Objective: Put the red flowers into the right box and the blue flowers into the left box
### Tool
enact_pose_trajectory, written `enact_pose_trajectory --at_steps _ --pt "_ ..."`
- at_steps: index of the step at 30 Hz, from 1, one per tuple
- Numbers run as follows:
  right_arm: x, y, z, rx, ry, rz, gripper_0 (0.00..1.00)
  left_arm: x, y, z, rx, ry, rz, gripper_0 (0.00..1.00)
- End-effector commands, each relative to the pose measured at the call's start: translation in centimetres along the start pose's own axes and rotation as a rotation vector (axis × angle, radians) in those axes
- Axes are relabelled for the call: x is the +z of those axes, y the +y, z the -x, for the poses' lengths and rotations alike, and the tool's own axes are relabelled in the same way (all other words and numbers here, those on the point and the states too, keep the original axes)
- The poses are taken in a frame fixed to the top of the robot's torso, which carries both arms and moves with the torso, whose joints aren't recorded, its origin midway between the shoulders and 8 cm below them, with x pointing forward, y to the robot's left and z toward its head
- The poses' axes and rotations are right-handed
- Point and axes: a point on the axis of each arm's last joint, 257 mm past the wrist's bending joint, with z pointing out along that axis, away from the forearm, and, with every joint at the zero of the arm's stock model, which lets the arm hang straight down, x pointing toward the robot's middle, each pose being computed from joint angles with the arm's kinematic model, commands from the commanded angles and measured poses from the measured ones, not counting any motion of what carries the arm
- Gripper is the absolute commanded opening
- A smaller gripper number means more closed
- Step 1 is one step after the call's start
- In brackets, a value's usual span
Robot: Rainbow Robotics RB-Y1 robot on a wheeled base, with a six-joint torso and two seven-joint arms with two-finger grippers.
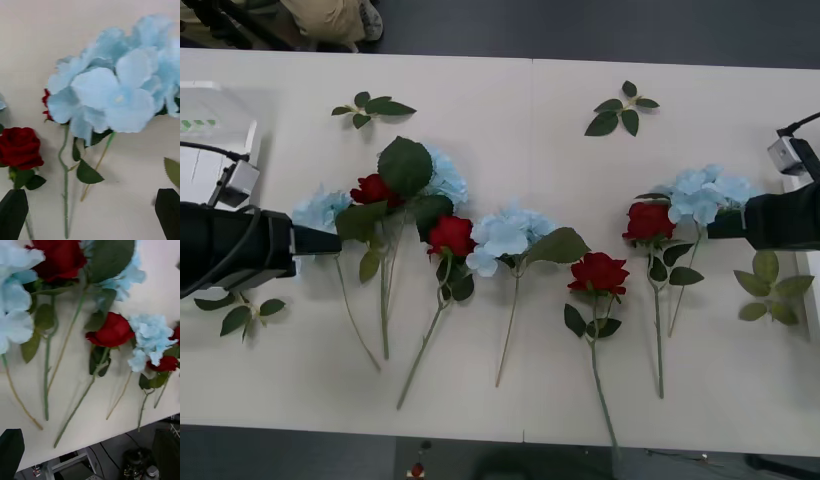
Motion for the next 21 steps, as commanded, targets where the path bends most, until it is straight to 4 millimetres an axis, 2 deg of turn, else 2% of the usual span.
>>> enact_pose_trajectory --at_steps 1,5,9,15,21 --pt "0.6 -2.7 0.8 0.018 -0.010 -0.053 1.00 1.0 2.9 -0.9 -0.153 0.012 0.097 1.00" --pt "2.6 -3.8 0.8 0.016 -0.008 -0.076 1.00 1.7 5.2 -0.3 -0.179 -0.005 0.181 1.00" --pt "4.8 -3.9 0.8 -0.006 -0.007 -0.089 1.00 2.8 7.2 0.4 -0.184 -0.012 0.247 1.00" --pt "7.0 -2.6 0.9 -0.047 -0.005 -0.085 1.00 4.0 10.6 1.8 -0.186 -0.037 0.354 1.00" --pt "8.9 -1.1 0.9 -0.093 -0.014 -0.079 1.00 5.6 11.4 3.3 -0.175 -0.043 0.391 1.00"
